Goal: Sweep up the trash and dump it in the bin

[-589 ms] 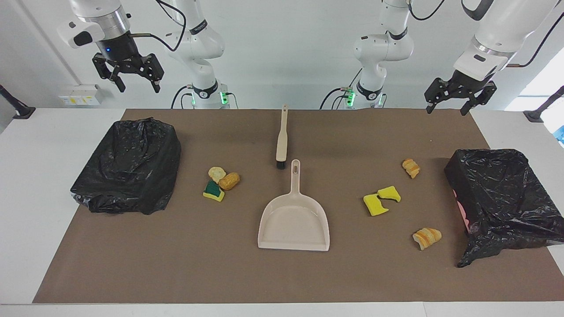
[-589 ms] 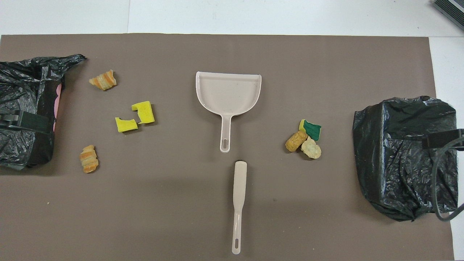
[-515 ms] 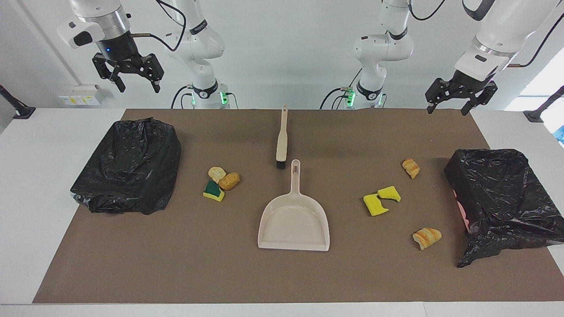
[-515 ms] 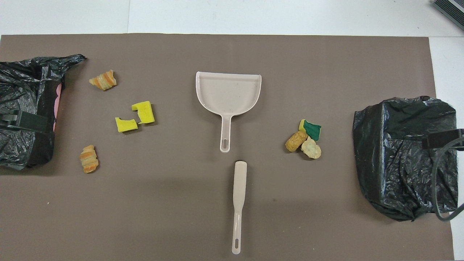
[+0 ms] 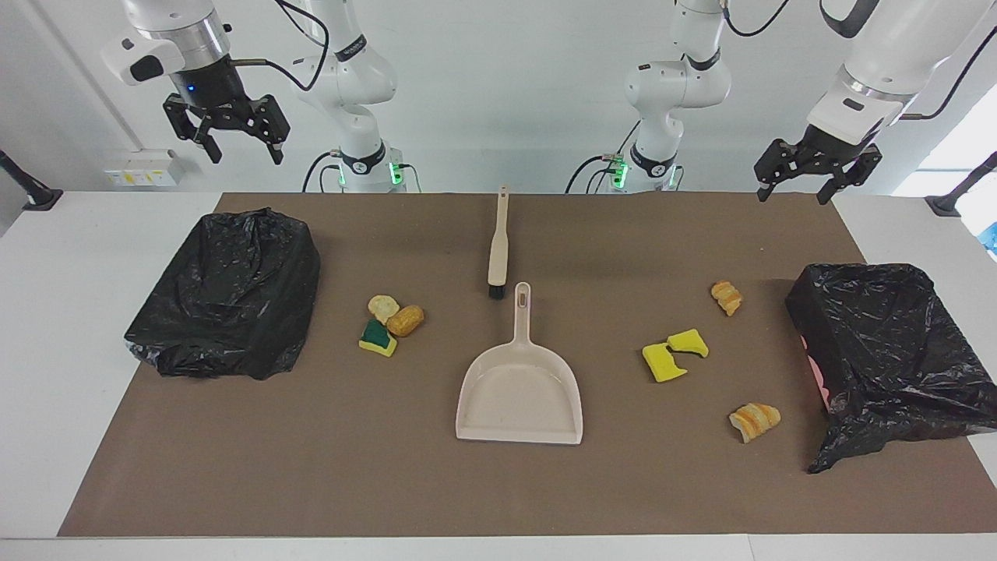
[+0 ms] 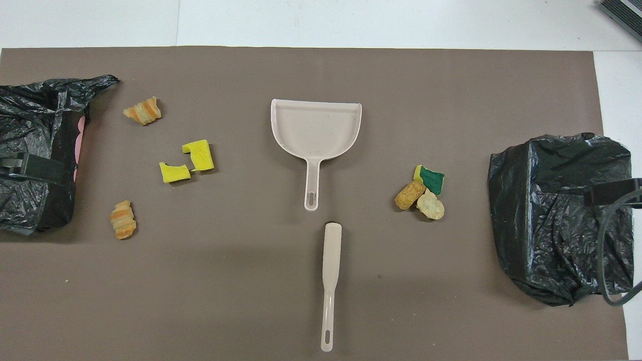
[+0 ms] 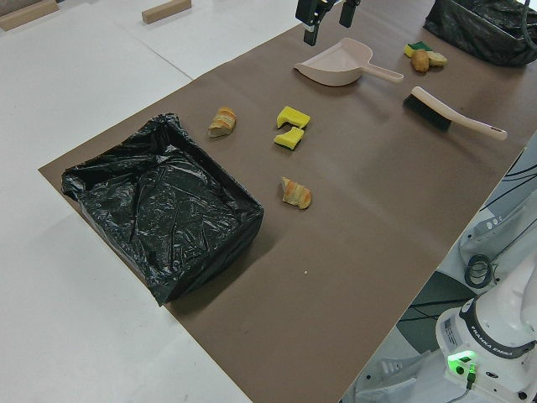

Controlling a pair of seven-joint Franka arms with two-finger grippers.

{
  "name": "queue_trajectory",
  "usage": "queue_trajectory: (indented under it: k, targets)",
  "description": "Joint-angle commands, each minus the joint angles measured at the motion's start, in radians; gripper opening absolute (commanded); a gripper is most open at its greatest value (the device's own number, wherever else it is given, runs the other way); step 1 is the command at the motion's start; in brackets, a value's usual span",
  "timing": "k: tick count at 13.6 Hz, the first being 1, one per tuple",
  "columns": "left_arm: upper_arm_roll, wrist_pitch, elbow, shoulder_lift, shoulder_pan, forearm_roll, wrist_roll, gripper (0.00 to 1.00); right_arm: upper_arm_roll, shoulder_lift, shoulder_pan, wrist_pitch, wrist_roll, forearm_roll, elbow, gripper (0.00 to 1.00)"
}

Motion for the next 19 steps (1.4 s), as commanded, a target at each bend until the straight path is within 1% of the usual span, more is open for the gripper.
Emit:
queue_trajectory:
  k: [1,3,5,7,9,11,14,16,19]
  targets:
    - [-0.005,0.003,-0.021,-0.019,0.011,0.001,0.004,1.0,0.002,-0.007,-0.006,-0.017,-0.023,0.028,0.001,1.0]
    - [-0.005,0.001,-0.021,-0.019,0.016,0.001,0.004,1.0,0.003,-0.013,-0.005,-0.017,-0.025,0.018,0.004,1.0]
    - [-0.005,0.003,-0.021,-0.017,0.019,0.001,0.006,1.0,0.002,-0.03,-0.005,-0.01,-0.049,0.018,-0.028,1.0]
    - [-0.005,0.003,-0.021,-0.017,0.019,0.003,0.006,1.0,0.006,-0.025,-0.002,0.0,-0.035,0.031,-0.051,1.0]
    - [-0.005,0.003,-0.021,-0.017,0.021,0.001,0.004,1.0,0.026,-0.019,-0.002,0.012,-0.032,0.032,-0.071,1.0]
    - [-0.005,0.003,-0.021,-0.017,0.019,0.001,0.006,1.0,0.069,-0.027,-0.002,0.032,-0.032,0.032,-0.126,1.0]
    - [-0.005,0.001,-0.021,-0.017,0.021,0.001,0.004,1.0,0.089,-0.019,-0.002,0.096,-0.032,0.034,-0.145,1.0]
    - [-0.005,0.001,-0.021,-0.017,0.021,0.001,0.006,1.0,0.089,-0.012,0.032,0.118,-0.028,0.035,-0.156,1.0]
    - [-0.005,0.003,-0.021,-0.017,0.021,0.003,0.006,1.0,0.089,0.01,0.082,0.138,0.047,0.037,-0.156,1.0]
